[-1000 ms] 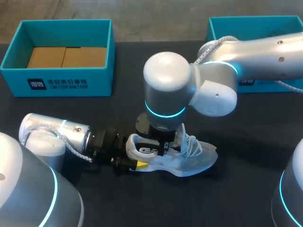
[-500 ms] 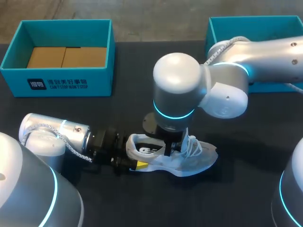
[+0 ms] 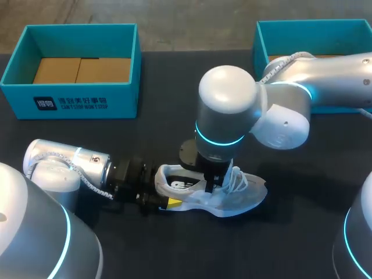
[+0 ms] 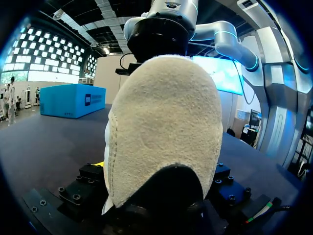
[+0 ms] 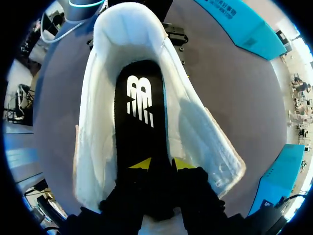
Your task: Take the shoe out of the shoebox, open the shoe tongue, remove and reinsert the insole, then place the shoe into the shoebox
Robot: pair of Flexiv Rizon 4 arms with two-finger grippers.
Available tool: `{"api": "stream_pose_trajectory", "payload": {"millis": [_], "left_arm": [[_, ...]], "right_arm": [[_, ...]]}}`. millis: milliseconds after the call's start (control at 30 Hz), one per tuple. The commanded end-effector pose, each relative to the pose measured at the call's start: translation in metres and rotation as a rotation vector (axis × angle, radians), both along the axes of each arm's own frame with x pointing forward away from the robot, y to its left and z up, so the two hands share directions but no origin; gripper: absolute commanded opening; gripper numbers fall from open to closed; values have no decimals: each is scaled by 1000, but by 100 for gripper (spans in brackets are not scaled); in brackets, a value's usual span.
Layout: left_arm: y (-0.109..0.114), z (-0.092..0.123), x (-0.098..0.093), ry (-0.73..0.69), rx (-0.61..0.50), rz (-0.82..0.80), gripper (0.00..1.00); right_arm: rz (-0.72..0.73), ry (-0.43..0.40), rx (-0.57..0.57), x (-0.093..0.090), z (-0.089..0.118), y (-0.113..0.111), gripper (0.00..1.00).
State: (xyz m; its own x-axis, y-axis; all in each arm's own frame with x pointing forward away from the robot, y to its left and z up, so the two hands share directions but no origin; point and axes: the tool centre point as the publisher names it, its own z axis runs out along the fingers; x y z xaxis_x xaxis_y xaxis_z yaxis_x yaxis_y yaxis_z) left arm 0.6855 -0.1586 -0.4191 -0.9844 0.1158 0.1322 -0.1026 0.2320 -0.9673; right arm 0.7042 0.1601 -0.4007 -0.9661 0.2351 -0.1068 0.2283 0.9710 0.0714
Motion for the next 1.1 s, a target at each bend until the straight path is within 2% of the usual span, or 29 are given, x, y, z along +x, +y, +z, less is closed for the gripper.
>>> {"api": "stream_pose_trajectory", "payload": {"millis": [33, 300, 667, 867, 933, 1000, 1100], "left_arm": [[-1, -3, -2, 0, 0, -1, 0], [-1, -3, -2, 0, 0, -1, 0], [-1, -3, -2, 0, 0, -1, 0], [-1, -3, -2, 0, 0, -1, 0], [-1, -3, -2, 0, 0, -1, 0], [-1, -3, -2, 0, 0, -1, 0], [-1, -3, -2, 0, 0, -1, 0]], "right_arm": [[1, 18, 12, 5, -14, 2, 28], [11, 80, 9, 6, -27, 4, 30], [23, 219, -17, -15, -39, 11, 30], [21, 278, -31, -28, -44, 14, 21], [18, 289, -33, -32, -45, 14, 9], [16, 295, -35, -35, -46, 15, 2], [16, 301, -36, -40, -46, 16, 0]]}}
